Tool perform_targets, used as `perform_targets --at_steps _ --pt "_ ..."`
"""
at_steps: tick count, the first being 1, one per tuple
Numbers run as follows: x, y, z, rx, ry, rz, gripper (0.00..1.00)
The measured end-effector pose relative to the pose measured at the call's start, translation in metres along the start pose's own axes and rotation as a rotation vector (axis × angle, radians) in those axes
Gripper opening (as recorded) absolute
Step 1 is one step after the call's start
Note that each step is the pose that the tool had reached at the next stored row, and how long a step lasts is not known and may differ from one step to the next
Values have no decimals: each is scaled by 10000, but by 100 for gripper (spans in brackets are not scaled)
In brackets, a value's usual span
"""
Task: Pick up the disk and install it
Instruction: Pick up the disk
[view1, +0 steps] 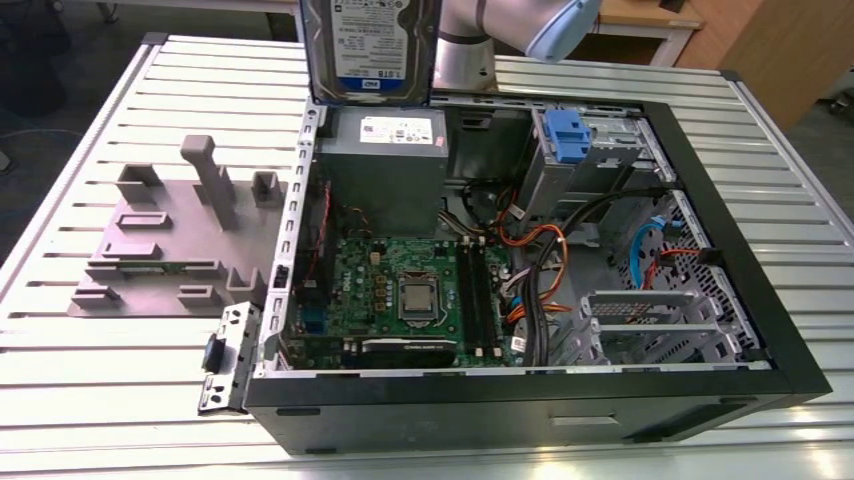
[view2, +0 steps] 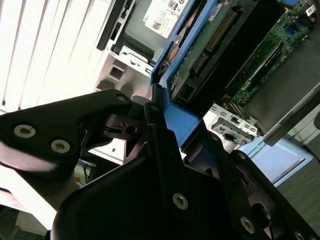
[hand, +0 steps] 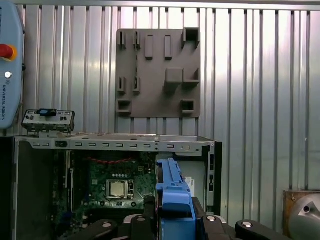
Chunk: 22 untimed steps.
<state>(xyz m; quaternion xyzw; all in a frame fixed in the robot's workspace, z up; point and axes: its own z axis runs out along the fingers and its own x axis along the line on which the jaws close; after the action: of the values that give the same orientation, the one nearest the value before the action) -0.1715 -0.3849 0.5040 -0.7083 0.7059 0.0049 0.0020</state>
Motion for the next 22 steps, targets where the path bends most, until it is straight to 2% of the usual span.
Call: perform_targets --at_steps 7,14,22 --pt "31 -15 0 0 0 0 36" --pt "33 -51 0 0 -1 1 36" --pt "36 -55 -1 0 0 0 36"
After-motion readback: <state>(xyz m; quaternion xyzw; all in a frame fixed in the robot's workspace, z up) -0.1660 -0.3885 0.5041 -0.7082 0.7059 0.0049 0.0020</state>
